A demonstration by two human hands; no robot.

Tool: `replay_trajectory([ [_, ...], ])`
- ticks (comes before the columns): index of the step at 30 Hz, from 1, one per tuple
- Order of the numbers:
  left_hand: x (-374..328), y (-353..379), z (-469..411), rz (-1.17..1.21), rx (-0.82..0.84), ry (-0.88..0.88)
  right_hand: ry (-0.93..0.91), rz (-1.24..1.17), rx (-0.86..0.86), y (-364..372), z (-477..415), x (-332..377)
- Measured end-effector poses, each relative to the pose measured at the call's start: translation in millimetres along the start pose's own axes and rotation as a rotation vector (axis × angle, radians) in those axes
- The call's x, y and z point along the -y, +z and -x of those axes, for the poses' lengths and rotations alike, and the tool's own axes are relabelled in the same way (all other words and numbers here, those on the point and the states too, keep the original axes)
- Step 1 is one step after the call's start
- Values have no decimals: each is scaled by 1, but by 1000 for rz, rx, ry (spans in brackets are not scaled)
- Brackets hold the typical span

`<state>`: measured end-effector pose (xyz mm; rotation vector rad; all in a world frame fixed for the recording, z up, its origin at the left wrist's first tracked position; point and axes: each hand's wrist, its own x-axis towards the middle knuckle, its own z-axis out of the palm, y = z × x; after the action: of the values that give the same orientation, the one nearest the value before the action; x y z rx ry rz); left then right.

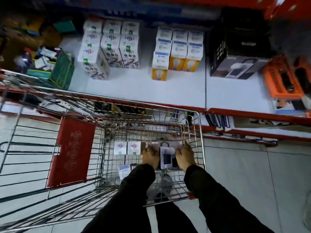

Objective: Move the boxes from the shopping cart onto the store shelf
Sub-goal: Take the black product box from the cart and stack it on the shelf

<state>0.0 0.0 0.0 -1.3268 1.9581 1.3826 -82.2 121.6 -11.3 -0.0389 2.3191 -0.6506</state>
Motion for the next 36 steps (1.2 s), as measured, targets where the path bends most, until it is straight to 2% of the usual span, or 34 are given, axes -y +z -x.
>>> replay_trajectory([
  [5,0,4,-9,147,32,-41,68,-65,71,12,-12,-9],
  [12,22,0,-12,382,68,-91,31,-190,28,-5,20,0],
  [15,8,-20,15,396,27,-60,-2,-226,-48,-17,42,9],
  [20,-21,-58,70,419,-132,24,-74,-225,-195,-40,79,26],
  [24,-37,-75,94,493,-193,94,-79,-401,-322,-64,102,45],
  [29,-68,-85,108,514,-266,172,-117,-451,-507,-105,118,67],
  [33,-111,-83,118,572,-381,267,-171,-442,-667,-149,116,76],
  [36,-151,-76,124,576,-400,365,-222,-458,-751,-186,109,76],
])
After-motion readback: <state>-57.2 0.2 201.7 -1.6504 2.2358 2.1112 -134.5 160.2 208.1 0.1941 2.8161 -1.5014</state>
